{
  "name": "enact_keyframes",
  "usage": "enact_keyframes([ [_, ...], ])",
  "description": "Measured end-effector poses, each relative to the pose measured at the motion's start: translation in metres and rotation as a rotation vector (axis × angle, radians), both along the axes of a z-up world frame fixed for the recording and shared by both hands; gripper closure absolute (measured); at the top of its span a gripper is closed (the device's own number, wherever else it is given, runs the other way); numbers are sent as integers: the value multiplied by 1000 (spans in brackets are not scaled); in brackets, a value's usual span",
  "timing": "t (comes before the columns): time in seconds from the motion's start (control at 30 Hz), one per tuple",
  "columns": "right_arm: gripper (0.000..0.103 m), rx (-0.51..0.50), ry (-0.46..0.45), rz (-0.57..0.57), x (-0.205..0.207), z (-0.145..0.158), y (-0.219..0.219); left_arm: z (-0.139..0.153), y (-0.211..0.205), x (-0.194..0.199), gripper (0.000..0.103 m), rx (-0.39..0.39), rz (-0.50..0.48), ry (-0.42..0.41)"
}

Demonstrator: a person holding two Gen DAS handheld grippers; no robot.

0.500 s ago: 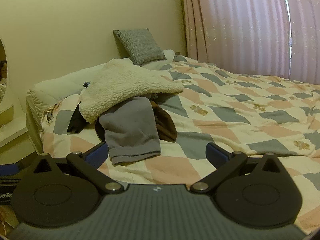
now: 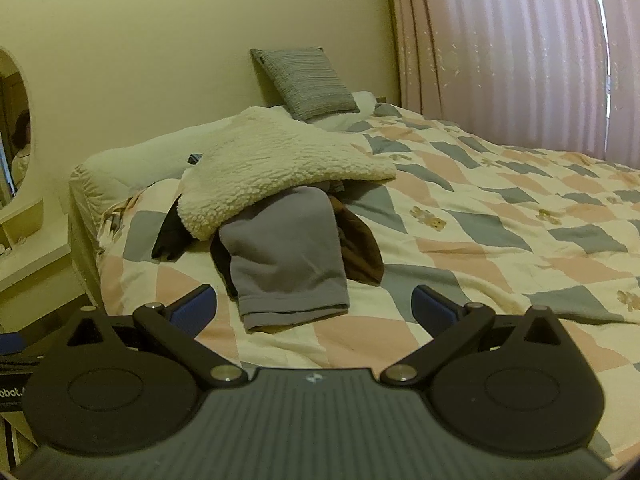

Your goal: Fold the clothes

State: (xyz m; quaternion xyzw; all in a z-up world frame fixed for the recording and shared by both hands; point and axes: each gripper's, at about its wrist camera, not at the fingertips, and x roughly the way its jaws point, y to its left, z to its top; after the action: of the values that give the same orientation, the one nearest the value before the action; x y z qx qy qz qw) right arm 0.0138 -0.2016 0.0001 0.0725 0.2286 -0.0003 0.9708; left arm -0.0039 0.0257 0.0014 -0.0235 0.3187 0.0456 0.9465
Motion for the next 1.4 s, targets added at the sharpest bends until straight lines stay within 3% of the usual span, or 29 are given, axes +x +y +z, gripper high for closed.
enact_keyframes([
  [0.53, 0, 23, -21, 15, -12, 2, -21, -2, -11, -16, 0, -14, 58, 23],
  [0.63, 0, 33, -24, 11, -13, 2, -30, -4, -14, -14, 0, -49, 55, 34],
  [1.4, 0, 64, -8, 10, 15, -10, -75, -11, -61, 15, 0, -30, 24, 38],
])
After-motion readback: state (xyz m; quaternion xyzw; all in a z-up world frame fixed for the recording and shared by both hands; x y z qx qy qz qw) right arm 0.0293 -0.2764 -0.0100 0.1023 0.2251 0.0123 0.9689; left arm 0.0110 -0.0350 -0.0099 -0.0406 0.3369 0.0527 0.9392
